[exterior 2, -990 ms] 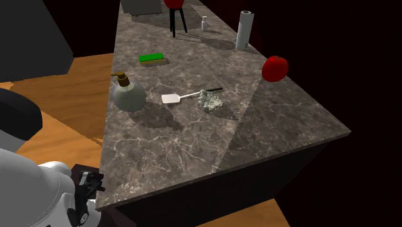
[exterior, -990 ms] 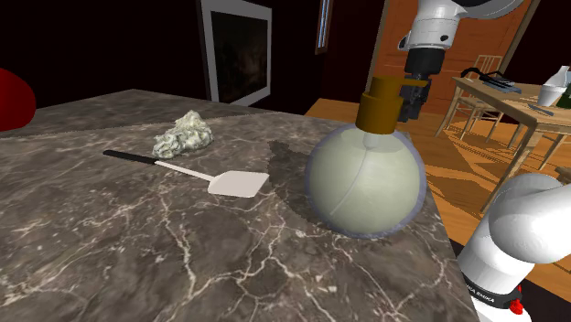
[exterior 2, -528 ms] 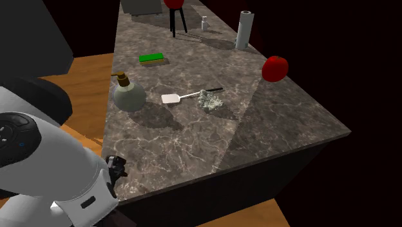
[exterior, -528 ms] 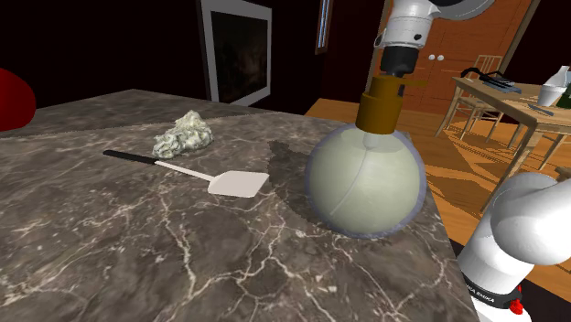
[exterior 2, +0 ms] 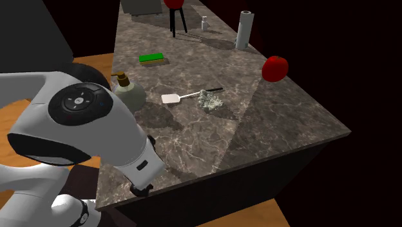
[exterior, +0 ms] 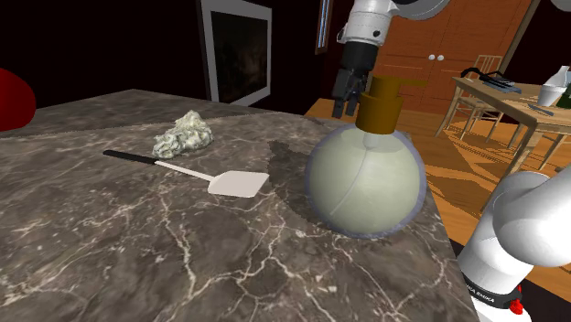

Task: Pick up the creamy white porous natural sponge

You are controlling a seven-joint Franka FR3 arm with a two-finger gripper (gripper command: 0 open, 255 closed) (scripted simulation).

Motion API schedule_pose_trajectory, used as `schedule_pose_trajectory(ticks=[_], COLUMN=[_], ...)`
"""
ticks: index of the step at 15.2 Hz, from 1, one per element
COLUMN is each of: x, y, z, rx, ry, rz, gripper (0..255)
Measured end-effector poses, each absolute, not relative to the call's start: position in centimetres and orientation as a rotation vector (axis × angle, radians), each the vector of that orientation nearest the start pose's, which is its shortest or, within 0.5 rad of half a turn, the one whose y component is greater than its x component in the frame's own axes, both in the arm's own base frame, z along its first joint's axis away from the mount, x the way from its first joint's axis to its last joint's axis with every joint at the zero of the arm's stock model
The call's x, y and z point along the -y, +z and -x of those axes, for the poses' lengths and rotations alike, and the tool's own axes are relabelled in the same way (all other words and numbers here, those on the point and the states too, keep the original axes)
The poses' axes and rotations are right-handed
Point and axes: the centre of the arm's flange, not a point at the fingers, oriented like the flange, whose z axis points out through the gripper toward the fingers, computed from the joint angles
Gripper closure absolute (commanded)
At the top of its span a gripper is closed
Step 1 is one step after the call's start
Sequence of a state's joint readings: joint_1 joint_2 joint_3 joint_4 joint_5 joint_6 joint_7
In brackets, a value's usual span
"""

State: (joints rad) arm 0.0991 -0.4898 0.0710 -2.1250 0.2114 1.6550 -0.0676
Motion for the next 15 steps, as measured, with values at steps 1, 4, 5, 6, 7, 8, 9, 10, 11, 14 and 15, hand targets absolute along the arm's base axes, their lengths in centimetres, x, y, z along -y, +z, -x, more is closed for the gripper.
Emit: schedule_pose_trajectory(ticks=[1,4,5,6,7,8,9,10,11,14,15], x=[-10.6,-13.7,-14.7,-15.6,-16.8,-18.0,-19.2,-20.1,-21.2,-24.1,-25.3], y=[60.4,60.9,61.3,61.4,61.2,61.4,61.4,61.6,61.7,62.5,62.6], z=[-39.9,-42.0,-42.9,-43.5,-44.5,-44.8,-45.5,-45.9,-46.5,-48.2,-48.5], rx=[0.334,0.386,0.403,0.420,0.438,0.454,0.472,0.489,0.506,0.557,0.573], ry=[-0.026,-0.059,-0.071,-0.081,-0.092,-0.102,-0.114,-0.124,-0.136,-0.168,-0.178], rz=[2.942,2.925,2.920,2.914,2.908,2.902,2.895,2.889,2.883,2.863,2.856], gripper=[0,0,0,0,0,0,0,0,0,0,0])
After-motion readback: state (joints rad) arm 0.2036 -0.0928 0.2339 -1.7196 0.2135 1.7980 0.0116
